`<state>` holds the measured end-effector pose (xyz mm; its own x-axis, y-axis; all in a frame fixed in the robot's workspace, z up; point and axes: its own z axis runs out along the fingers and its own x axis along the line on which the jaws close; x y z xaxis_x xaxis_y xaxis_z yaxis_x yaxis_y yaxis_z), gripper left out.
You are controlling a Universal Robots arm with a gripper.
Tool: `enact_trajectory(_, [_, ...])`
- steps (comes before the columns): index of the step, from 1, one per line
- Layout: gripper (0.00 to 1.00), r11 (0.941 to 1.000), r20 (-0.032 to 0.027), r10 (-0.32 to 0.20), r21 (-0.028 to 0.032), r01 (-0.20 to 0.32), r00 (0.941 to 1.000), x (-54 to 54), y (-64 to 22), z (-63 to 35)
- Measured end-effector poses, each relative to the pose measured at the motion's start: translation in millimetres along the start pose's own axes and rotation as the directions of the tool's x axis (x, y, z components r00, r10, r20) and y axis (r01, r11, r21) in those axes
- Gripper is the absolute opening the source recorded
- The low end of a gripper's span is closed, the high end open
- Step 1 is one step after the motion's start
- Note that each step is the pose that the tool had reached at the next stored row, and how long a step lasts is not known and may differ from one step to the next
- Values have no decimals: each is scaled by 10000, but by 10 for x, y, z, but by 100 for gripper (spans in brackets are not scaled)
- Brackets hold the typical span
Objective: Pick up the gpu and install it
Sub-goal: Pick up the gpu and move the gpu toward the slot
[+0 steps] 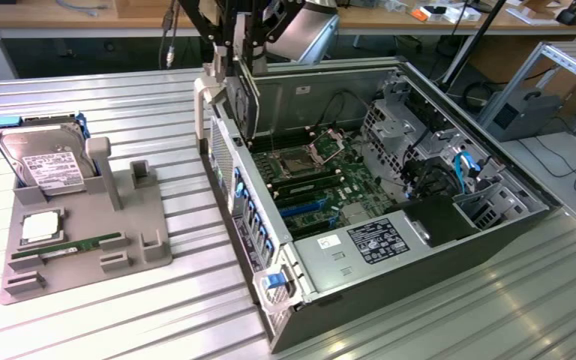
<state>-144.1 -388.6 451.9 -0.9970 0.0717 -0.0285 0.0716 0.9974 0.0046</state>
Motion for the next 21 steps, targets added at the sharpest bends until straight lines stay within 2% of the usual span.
enact_trajectory(8, [27, 10000, 1, -1, 17, 1, 10000, -185, -17, 76])
enact_trajectory(16, [27, 10000, 7, -3, 89, 3, 10000, -478, -1, 140])
enact_trajectory(21, [27, 9999, 8, -4, 114, 4, 10000, -646, 11, 161])
